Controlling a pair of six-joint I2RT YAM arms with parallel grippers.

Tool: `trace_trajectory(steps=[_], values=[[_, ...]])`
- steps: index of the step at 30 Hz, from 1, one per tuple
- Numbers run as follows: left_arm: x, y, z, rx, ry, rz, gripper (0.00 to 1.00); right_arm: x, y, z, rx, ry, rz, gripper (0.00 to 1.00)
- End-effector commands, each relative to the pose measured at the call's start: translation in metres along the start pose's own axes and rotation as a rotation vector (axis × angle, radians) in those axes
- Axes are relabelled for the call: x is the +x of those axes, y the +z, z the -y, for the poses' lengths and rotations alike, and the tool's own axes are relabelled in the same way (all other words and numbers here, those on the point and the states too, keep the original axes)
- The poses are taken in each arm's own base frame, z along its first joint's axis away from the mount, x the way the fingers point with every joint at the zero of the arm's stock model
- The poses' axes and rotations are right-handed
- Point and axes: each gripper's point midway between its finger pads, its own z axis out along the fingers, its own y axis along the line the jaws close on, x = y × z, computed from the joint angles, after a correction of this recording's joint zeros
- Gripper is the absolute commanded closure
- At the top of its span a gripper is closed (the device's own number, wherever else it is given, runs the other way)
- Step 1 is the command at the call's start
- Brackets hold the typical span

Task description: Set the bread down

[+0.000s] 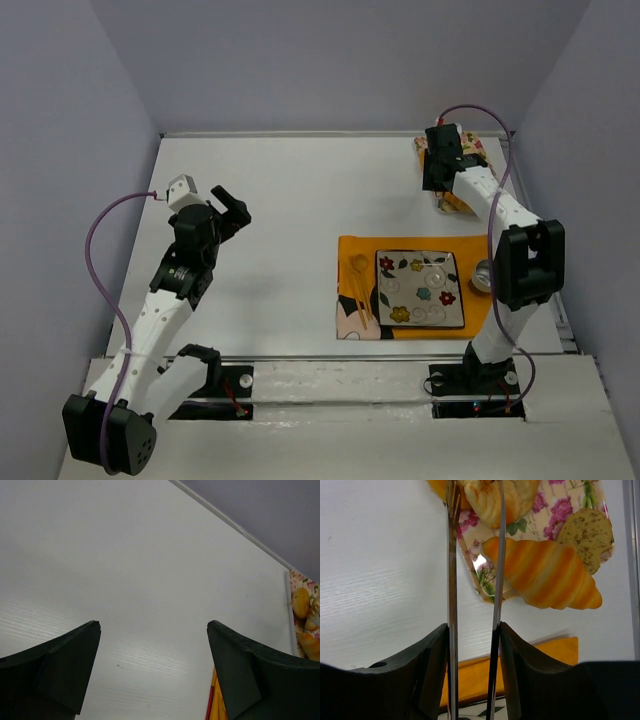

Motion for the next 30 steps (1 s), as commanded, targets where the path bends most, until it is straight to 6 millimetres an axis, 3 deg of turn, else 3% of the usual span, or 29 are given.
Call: trace_trajectory(steps=[1, 8, 14, 20, 25, 28, 30], values=[[-0.012, 0.002, 0.004, 0.009, -0.009, 0.048, 0.01, -0.026, 0.002, -0.005, -0.009, 0.037, 0.06, 0.52], [-0.011, 0.003, 0.003, 0.003, -0.008, 0.045, 0.01, -0.027, 0.01, 0.013, 0.121, 0.072, 0.072, 0.56], [-0.009, 0.006, 0.003, -0.004, -0.006, 0.037, 0.01, -0.027, 0.0, 0.017, 0.117, 0.076, 0.083, 0.76], [-0.007, 0.007, 0.004, 0.001, -0.006, 0.028, 0.01, -0.042, -0.035, 0.023, 0.055, 0.094, 0.144, 0.82], [-0.008, 0.006, 0.006, 0.014, -0.008, 0.027, 0.01, -0.055, -0.071, 0.026, -0.032, 0.084, 0.207, 0.93], [-0.007, 0.006, 0.007, 0.02, -0.01, 0.024, 0.01, -0.059, -0.098, 0.03, -0.057, 0.084, 0.252, 0.93], [-0.006, 0.006, 0.007, 0.023, -0.009, 0.02, 0.01, -0.059, -0.12, 0.024, -0.085, 0.069, 0.279, 0.93]])
